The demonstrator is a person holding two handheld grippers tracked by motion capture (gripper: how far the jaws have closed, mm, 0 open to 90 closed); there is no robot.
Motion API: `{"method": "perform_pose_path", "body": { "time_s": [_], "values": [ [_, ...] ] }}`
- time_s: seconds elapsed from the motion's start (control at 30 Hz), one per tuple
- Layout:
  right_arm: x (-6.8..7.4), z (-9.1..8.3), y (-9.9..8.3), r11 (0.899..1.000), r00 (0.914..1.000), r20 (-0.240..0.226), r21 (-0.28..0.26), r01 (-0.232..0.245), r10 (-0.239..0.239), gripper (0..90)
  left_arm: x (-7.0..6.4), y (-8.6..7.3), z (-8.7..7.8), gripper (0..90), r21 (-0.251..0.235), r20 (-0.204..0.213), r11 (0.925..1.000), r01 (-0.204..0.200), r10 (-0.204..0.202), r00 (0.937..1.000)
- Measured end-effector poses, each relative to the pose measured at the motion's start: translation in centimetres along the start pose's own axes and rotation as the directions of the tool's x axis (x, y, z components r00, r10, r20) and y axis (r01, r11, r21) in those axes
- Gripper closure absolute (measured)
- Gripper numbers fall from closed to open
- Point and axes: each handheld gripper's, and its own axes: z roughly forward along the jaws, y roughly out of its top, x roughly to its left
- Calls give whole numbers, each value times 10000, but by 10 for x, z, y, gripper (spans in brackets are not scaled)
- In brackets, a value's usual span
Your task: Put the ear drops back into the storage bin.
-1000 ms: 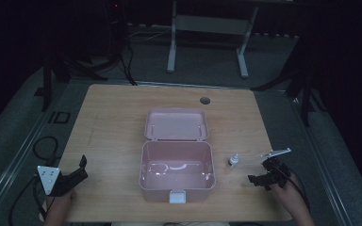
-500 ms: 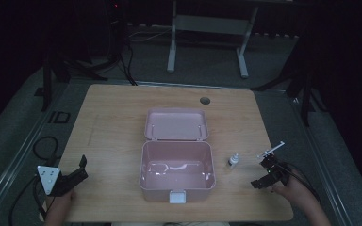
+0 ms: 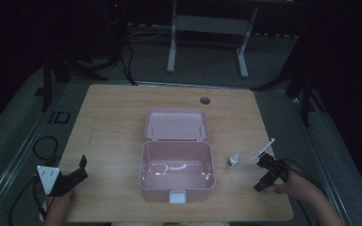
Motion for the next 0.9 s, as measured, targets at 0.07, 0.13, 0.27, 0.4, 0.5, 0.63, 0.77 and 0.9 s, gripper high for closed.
{"method": "perform_pose_path", "body": {
  "time_s": [0.07, 0.13, 0.27, 0.4, 0.5, 0.63, 0.77, 0.9],
  "values": [
    [1, 0, 3, 9999, 9999, 78, 7, 125, -125, 124, 0, 0, 0, 23, 3, 24, 10000, 12, -12, 10000],
    [2, 0, 6, 9996, 9996, 108, 88, 262, -263, 126, 0, 0, 0, 23, 5, 31, 10000, 21, -21, 10000],
    [3, 2, 13, 9990, 9993, -28, 248, 363, -362, 130, 0, 0, 0, 24, 5, 43, 10000, 25, -25, 10000],
    [2, 4, 20, 9985, 9989, 2, 306, 460, -461, 138, 0, 0, 0, 23, 2, 46, 10000, 27, -27, 10000],
    [2, 6, 27, 9976, 9981, -45, 313, 623, -622, 142, 0, 0, 0, 23, 9, 47, 10000, 28, -28, 10000],
    [3, 7, 39, 9976, 9980, -177, 321, 617, -612, 142, 0, 0, 0, 23, 10, 62, 10000, 34, -34, 10000],
    [4, 7, 51, 9974, 9976, -272, 324, 646, -637, 142, 1, 0, 0, 23, 12, 76, 10000, 34, -34, 10000],
    [4, 6, 62, 9976, 9974, -317, 202, 658, -651, 142, 1, 0, 0, 23, 17, 124, 10000, 55, -55, 9999]
  ]
}}
